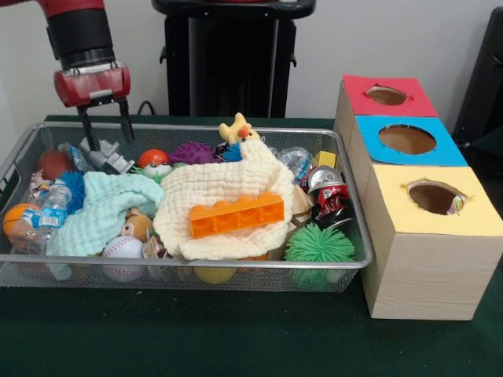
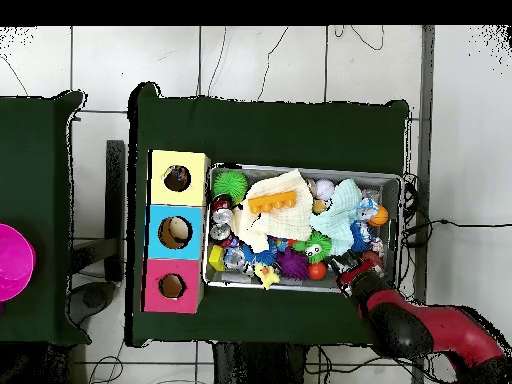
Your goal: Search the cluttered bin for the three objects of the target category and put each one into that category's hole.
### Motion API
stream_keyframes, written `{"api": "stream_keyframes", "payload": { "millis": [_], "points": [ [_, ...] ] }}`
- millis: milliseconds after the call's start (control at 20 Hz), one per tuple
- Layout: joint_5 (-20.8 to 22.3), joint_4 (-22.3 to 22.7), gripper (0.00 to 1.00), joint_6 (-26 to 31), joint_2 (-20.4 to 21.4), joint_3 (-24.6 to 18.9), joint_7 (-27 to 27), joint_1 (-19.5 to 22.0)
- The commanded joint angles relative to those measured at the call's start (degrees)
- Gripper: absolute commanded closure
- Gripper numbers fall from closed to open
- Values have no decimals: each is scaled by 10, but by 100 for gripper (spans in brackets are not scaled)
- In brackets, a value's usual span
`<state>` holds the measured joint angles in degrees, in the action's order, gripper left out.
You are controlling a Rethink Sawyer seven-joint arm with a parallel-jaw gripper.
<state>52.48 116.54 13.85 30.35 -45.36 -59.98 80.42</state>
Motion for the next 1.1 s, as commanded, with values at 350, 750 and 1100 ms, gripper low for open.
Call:
{"api": "stream_keyframes", "payload": {
  "millis": [350, 750, 1100],
  "points": [
    [7, -121, 0, 39, 2, 245, -164, -218],
    [1, -165, 0, -3, -61, 253, -114, -207],
    [-2, -189, 0, 5, -72, 246, -81, -199]
  ]
}}
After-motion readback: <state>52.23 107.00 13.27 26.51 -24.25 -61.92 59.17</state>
